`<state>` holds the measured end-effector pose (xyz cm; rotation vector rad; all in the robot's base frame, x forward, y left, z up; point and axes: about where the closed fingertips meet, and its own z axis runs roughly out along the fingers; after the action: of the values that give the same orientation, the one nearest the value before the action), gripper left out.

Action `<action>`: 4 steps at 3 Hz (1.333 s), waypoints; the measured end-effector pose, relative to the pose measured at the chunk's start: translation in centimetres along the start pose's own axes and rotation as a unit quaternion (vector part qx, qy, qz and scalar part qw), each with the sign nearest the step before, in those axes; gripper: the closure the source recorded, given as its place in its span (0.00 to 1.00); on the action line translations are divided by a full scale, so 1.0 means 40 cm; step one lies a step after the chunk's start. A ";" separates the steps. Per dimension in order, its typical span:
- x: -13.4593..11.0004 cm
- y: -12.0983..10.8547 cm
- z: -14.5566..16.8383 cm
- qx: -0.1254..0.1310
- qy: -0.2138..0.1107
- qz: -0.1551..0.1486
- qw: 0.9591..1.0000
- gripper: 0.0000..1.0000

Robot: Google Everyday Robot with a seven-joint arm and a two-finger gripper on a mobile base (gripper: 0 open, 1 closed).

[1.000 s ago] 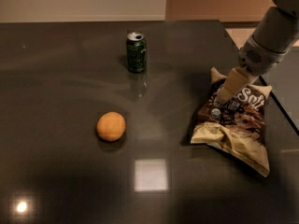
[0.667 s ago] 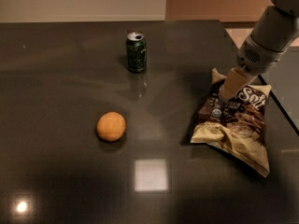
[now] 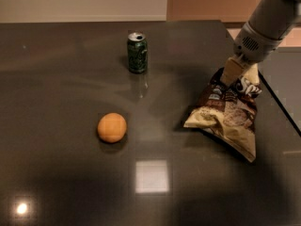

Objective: Move brown chip bag near green can

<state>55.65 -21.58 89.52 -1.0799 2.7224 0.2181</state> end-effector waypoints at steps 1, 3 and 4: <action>-0.068 -0.002 -0.033 0.005 -0.016 -0.028 0.999 1.00; -0.227 -0.028 -0.093 0.017 -0.057 -0.073 0.996 1.00; -0.324 -0.046 -0.095 0.014 -0.080 -0.088 0.993 1.00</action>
Offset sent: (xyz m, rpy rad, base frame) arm 0.0641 0.0479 0.0734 0.0268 -0.1393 0.1611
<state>65.63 -15.18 96.24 -1.2301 2.4676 0.2267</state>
